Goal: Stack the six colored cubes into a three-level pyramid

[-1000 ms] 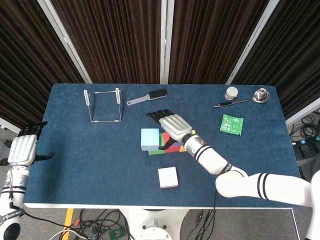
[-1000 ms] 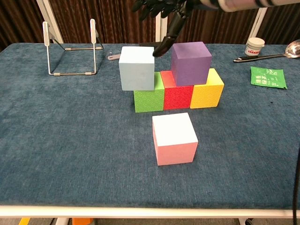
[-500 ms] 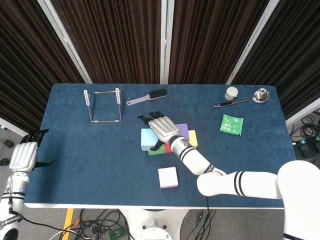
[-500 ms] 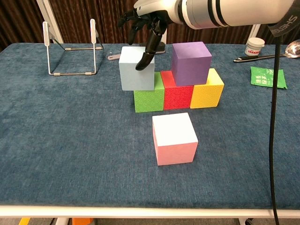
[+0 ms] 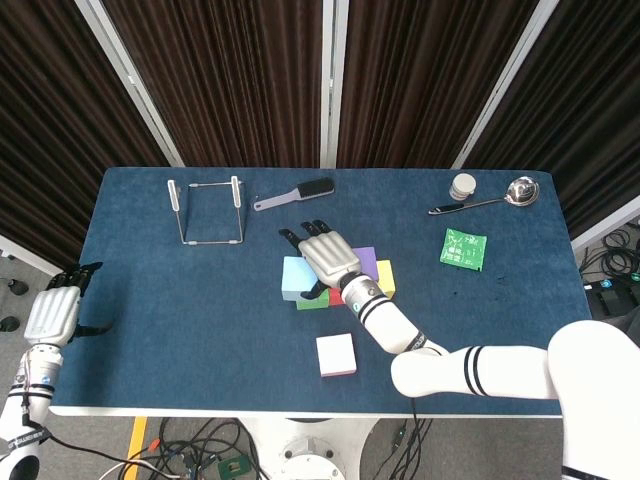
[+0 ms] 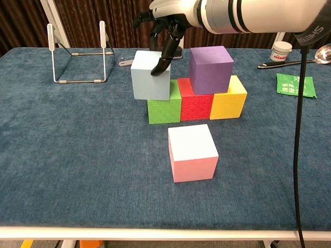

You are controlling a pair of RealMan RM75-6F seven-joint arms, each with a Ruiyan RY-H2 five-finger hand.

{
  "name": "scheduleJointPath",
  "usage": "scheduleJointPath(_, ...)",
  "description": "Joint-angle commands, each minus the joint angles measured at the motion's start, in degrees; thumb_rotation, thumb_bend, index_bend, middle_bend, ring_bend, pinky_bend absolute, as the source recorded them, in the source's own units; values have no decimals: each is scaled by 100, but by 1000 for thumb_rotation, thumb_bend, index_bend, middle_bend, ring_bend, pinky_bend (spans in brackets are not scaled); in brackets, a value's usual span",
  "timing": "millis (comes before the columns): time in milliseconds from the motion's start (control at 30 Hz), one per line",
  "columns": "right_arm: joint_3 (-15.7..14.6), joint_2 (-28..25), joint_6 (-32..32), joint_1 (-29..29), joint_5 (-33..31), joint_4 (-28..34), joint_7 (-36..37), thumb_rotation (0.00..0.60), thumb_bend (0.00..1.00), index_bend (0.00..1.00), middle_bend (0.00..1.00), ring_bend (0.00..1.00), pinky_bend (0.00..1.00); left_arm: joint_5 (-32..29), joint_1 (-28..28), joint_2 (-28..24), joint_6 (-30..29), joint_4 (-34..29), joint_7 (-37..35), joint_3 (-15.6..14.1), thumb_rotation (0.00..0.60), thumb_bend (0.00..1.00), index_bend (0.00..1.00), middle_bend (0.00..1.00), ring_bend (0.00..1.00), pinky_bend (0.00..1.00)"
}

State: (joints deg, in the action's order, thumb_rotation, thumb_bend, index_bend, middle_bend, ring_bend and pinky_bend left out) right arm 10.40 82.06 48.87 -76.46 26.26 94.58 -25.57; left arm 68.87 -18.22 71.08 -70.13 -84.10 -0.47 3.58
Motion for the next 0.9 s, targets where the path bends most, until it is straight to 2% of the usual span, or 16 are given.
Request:
scheduleJointPath(33,28,-9,28,29,4,4,-10,600,99,0,410,13,0,5,13,1,17,-5,4,25,600,116,113,136,49,147)
scheduleJointPath(300,174,-247,-279,178,303,64,258,600,103,0,428,25,0,9,30,-26,96,-41,-51,120,600,115,113,136,49,147)
scheduleJointPath(600,394,-746,-1616,433,1349,-394,1216,600,108,0,435,25,0,-145,-55,12,275,39,-13,309,600,116,113,136,49,147)
scheduleJointPath(733,442,-874,-1967,457,1712,-538,1467,600,108,0,429,25,0,-208,-96,55,316,90,5,398,600,115,113,136,49,147)
scheduleJointPath(900,463,-919,-2045,486,2169,-662,1623,600,108,0,426,25,0,-223,-110,80,342,119,79,422,600,116,113,136,49,146)
